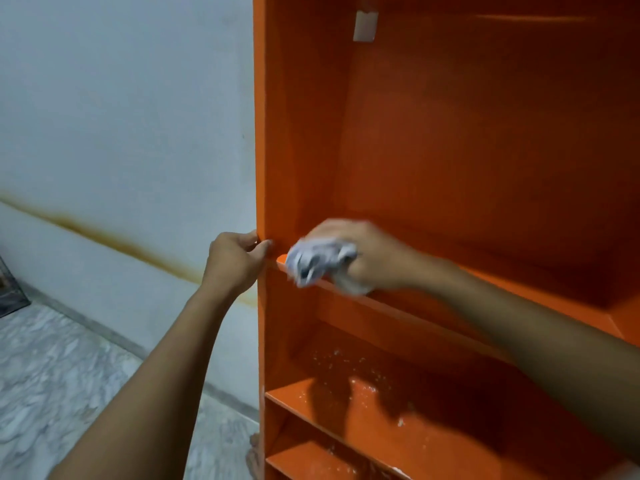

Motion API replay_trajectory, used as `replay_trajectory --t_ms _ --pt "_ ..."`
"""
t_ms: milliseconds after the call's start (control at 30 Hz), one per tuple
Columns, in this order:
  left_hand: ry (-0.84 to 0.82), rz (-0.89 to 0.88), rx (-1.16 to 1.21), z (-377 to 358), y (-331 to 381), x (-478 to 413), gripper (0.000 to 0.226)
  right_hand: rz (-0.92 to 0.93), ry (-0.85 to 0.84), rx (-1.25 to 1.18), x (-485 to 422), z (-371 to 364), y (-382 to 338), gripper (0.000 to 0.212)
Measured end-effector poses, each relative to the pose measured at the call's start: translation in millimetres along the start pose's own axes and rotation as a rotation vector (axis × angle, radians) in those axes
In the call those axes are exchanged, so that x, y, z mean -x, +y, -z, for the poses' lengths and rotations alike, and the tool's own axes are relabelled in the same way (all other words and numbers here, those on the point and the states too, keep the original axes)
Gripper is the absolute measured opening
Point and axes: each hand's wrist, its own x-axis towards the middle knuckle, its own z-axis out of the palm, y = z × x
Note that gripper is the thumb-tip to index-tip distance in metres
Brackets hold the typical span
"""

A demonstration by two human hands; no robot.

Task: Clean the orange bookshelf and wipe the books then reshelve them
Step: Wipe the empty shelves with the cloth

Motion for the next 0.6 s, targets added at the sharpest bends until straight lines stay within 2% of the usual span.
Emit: replay_trajectory --t_ms 67,133,167,233,300,433,567,600 --pt "-0.003 -0.001 -0.012 -1 -1 0 0.031 -0.291 0.145 -0.013 -13 23 17 0.044" --pt "-0.005 -0.002 -0.014 -2 -3 1 0.035 -0.559 0.126 0.091 -21 27 41 0.031" --pt "-0.008 -0.002 -0.015 -2 -2 1 0.037 -0.642 0.107 0.158 -24 21 54 0.026" --pt "-0.022 0.0 -0.019 -1 -1 2 0.038 -0.687 0.108 0.262 -28 2 69 0.021" --pt "-0.028 0.002 -0.019 -1 1 2 0.039 -0.589 0.111 0.266 -30 -15 67 0.02" --pt "-0.035 0.021 0.003 1 3 2 0.037 -0.301 0.047 0.124 -21 -35 23 0.045" --pt "-0.004 0.018 0.01 1 2 5 0.034 -0.088 -0.184 0.063 22 -50 -28 0.058" --pt "0.007 0.02 -0.007 -3 5 8 0.036 -0.028 -0.194 0.068 38 -47 -37 0.058"
